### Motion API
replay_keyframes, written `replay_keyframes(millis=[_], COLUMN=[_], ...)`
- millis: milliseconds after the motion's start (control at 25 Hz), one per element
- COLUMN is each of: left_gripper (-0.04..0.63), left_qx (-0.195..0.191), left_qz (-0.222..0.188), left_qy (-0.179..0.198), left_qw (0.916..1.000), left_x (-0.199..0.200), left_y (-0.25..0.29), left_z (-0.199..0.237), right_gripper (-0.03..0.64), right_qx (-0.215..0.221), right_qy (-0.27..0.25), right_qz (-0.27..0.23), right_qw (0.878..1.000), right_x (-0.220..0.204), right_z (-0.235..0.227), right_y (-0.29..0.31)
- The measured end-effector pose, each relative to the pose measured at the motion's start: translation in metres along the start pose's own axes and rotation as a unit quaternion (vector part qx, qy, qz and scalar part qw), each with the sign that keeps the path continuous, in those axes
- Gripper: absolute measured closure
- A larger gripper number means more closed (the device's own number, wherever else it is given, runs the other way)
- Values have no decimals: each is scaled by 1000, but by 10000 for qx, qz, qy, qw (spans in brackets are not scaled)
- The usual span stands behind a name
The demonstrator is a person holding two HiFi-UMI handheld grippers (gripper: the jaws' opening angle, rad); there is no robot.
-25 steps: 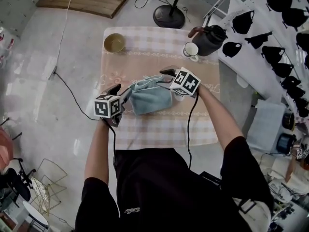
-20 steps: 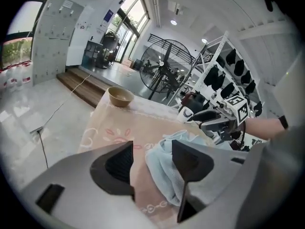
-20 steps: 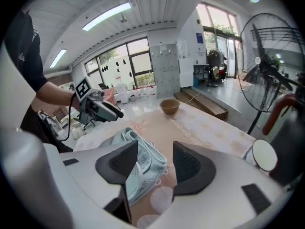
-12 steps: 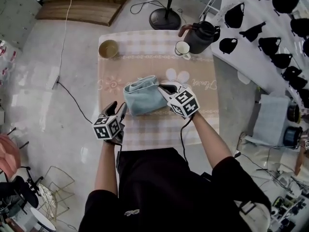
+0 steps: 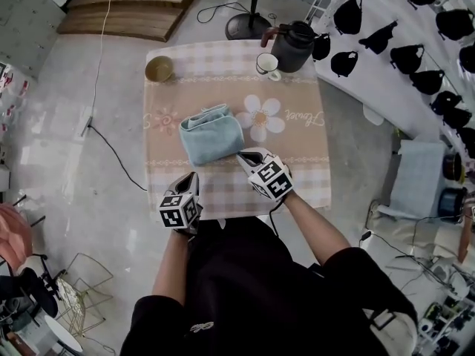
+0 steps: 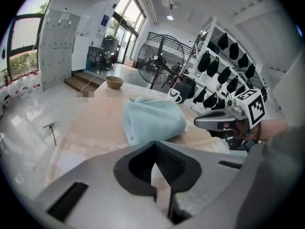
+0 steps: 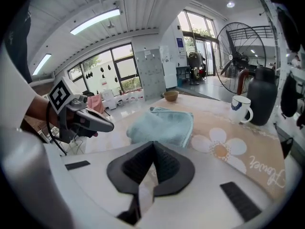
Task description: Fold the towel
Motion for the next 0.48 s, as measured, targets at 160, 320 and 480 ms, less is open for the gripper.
replay_keyframes(millis=[160,320,480], left_gripper=[591,591,591], left_qx=[0,-69,-245], left_qz=[87,82,-10], left_qy=[-40,-72,18], left_qw=[10000,9999,9997], left_x=[-23,-32,-23], left_y=[-8,-16,-29], left_z=[-7,-8,-12], right_gripper=[615,615,615], right_qx=[76,60,-86], right_qy=[-6,26,-199], right_qz=[36,50,102], right_qw=[10000,10000,9997], right_x=[-12,-12,4], right_z=[28,48,68], right_y=[-7,-9,-14])
Point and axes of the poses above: the fingertips, and each gripper's own axes: y forward along the fingers, z to its left, x out of its top, the point moved 3 cm from there along -y, backward along the fingers, and after that the axes turned 14 degrees about -y, right-handed, at the moved point
